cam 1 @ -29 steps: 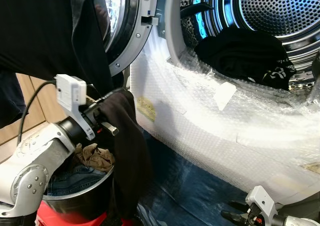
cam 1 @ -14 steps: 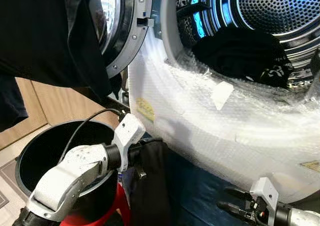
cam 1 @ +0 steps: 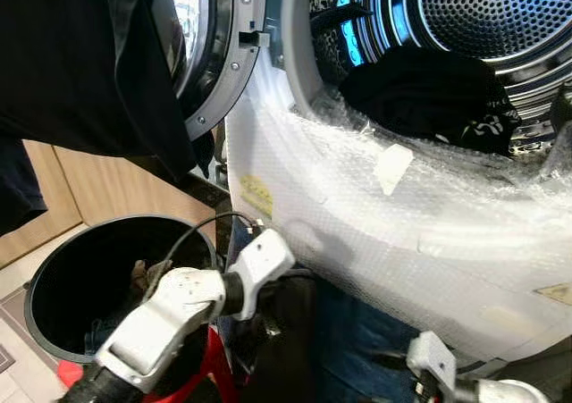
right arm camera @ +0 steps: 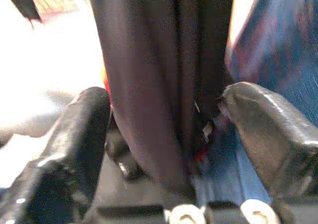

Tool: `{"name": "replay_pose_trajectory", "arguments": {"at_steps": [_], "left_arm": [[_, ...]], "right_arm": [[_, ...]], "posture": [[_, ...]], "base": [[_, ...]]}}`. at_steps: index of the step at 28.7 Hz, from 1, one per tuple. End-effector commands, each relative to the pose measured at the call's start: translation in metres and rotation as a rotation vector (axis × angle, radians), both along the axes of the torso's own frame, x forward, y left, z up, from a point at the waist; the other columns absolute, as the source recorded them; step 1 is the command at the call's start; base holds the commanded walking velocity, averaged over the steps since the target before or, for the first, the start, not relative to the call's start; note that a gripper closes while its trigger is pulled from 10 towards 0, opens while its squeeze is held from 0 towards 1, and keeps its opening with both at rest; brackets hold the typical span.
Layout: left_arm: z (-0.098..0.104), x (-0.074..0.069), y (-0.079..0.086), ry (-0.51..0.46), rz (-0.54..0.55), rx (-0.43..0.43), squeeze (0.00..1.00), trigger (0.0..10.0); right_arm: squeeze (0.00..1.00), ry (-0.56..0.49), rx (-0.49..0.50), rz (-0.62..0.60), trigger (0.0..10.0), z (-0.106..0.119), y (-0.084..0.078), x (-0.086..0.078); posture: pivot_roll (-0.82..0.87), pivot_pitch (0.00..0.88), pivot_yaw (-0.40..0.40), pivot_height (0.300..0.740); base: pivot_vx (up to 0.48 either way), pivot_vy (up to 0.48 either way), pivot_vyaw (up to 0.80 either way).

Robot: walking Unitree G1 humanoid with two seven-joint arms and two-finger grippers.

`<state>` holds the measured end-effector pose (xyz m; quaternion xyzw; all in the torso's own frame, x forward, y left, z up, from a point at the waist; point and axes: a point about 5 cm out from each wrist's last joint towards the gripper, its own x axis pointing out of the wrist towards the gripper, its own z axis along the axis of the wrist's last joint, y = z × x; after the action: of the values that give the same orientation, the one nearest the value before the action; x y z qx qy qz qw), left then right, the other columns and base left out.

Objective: Clothes washing

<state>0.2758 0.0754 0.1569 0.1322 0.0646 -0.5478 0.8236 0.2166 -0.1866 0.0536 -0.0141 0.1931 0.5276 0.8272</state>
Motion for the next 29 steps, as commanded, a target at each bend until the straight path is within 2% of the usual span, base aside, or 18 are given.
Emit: {"name": "replay_pose_trajectory", "arguments": {"at_steps": [1, 8, 11, 12, 13, 14, 15, 19, 21, 23, 24, 29], "left_arm": [[0.009, 0.002, -0.006, -0.042, -0.034, -0.007, 0.0, 0.0], [0.005, 0.001, -0.021, -0.05, -0.072, -0.022, 0.0, 0.0], [0.006, -0.001, -0.026, -0.049, -0.091, -0.03, 0.0, 0.0], [0.006, -0.002, -0.027, -0.048, -0.096, -0.032, 0.0, 0.0], [0.006, -0.002, -0.027, -0.048, -0.098, -0.036, 0.0, 0.0], [0.007, -0.002, -0.028, -0.048, -0.1, -0.038, 0.0, 0.0], [0.007, -0.002, -0.029, -0.048, -0.101, -0.041, 0.0, 0.0], [0.007, -0.001, -0.03, -0.051, -0.102, -0.044, 0.0, 0.0], [0.009, -0.001, -0.032, -0.058, -0.102, -0.052, 0.0, 0.0], [0.01, 0.0, -0.033, -0.06, -0.102, -0.057, 0.0, 0.0], [0.012, 0.0, -0.035, -0.064, -0.101, -0.065, 0.0, 0.0], [0.017, 0.003, -0.038, -0.083, -0.092, -0.082, 0.0, 0.0]], "right_arm": [[1.0, -0.009, -0.002, -0.009, 10.0, 0.005, -0.003, 0.003], [1.0, 0.014, 0.018, 0.002, 10.0, 0.004, 0.005, 0.001], [1.0, -0.007, 0.034, -0.026, 10.0, 0.005, 0.011, 0.006], [0.94, -0.01, 0.041, -0.038, 10.0, 0.006, 0.013, 0.008], [0.14, -0.014, 0.057, -0.046, 10.0, 0.007, 0.015, 0.009], [0.0, -0.022, 0.082, -0.064, 10.0, 0.009, 0.019, 0.013], [0.0, -0.024, 0.11, -0.08, 10.0, 0.011, 0.023, 0.016], [0.0, -0.014, 0.114, -0.044, 10.0, 0.009, 0.03, 0.015], [0.0, -0.008, 0.143, -0.026, 10.0, 0.01, 0.041, 0.016], [0.0, -0.008, 0.153, -0.019, 10.0, 0.011, 0.044, 0.017], [0.0, 0.004, 0.176, 0.004, 10.0, 0.011, 0.052, 0.017], [0.0, 0.031, 0.166, 0.003, 10.0, 0.004, 0.058, 0.018]], "posture": [[0.16, 0.018, -0.097, 0.74], [0.15, 0.022, -0.099, 0.74], [0.15, 0.025, -0.099, 0.74], [0.15, 0.025, -0.099, 0.74], [0.15, 0.028, -0.099, 0.74], [0.15, 0.028, -0.099, 0.74], [0.15, 0.028, -0.099, 0.74], [0.16, 0.029, -0.097, 0.74], [0.16, 0.031, -0.097, 0.74], [0.16, 0.029, -0.096, 0.74], [0.16, 0.032, -0.097, 0.74], [0.16, 0.032, -0.099, 0.74]], "base": [[0.0, 0.0, 0.0], [0.0, 0.0, 0.0], [0.0, 0.0, 0.0], [0.0, 0.0, 0.0], [0.0, 0.0, 0.0], [0.0, 0.0, 0.0], [0.0, 0.0, 0.0], [0.0, 0.0, 0.0], [0.0, 0.0, 0.0], [0.0, 0.0, 0.0], [0.0, 0.0, 0.0], [0.0, 0.0, 0.0]]}}
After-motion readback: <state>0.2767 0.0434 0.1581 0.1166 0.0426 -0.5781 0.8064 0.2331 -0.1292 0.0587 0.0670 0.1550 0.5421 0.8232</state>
